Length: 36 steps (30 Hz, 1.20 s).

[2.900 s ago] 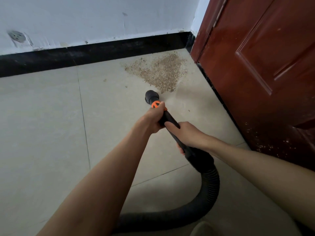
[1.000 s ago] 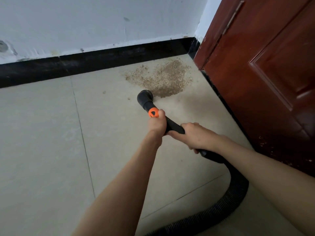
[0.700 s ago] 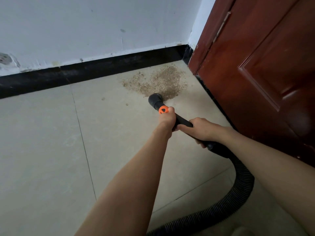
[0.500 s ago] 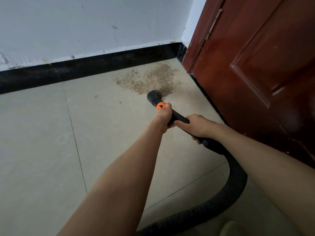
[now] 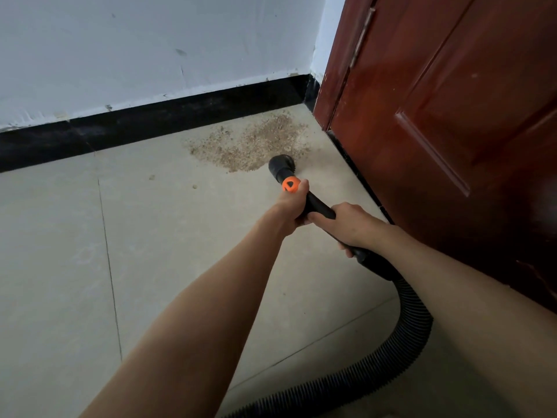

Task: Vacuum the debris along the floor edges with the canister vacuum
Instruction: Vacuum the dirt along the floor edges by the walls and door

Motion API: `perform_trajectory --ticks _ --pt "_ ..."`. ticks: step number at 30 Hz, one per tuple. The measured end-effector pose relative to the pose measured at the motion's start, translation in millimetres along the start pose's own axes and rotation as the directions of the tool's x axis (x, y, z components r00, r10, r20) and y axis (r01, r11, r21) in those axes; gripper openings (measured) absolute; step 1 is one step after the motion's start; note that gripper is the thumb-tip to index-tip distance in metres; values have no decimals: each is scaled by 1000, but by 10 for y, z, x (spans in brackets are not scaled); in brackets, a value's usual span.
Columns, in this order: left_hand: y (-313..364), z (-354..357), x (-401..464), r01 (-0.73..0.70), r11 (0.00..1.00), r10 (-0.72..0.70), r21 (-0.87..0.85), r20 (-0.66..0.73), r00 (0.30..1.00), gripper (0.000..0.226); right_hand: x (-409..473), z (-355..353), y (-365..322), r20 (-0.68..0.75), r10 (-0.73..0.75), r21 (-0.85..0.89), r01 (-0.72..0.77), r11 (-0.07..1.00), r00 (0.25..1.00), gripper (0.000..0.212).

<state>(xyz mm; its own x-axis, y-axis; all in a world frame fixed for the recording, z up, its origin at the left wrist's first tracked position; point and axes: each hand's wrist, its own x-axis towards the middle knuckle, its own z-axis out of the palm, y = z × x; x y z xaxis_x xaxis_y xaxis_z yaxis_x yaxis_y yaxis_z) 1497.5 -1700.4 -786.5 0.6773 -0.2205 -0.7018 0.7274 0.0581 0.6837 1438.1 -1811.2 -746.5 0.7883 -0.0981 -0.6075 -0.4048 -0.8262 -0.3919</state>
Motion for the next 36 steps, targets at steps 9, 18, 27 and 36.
perform_trajectory --ticks 9,18,27,36 --pt "-16 401 148 -27 998 28 64 -16 999 32 91 -120 386 -59 -22 62 26 998 998 44" --pt "135 798 284 -18 959 57 284 -130 990 34 325 -115 681 -131 -12 172 35 984 991 51" --pt "175 553 234 16 925 41 379 -144 989 40 325 68 548 -141 -24 112 40 993 990 55" --pt "334 -122 74 70 955 -48 288 -83 995 23 180 171 34 -72 -100 1 100 995 992 57"
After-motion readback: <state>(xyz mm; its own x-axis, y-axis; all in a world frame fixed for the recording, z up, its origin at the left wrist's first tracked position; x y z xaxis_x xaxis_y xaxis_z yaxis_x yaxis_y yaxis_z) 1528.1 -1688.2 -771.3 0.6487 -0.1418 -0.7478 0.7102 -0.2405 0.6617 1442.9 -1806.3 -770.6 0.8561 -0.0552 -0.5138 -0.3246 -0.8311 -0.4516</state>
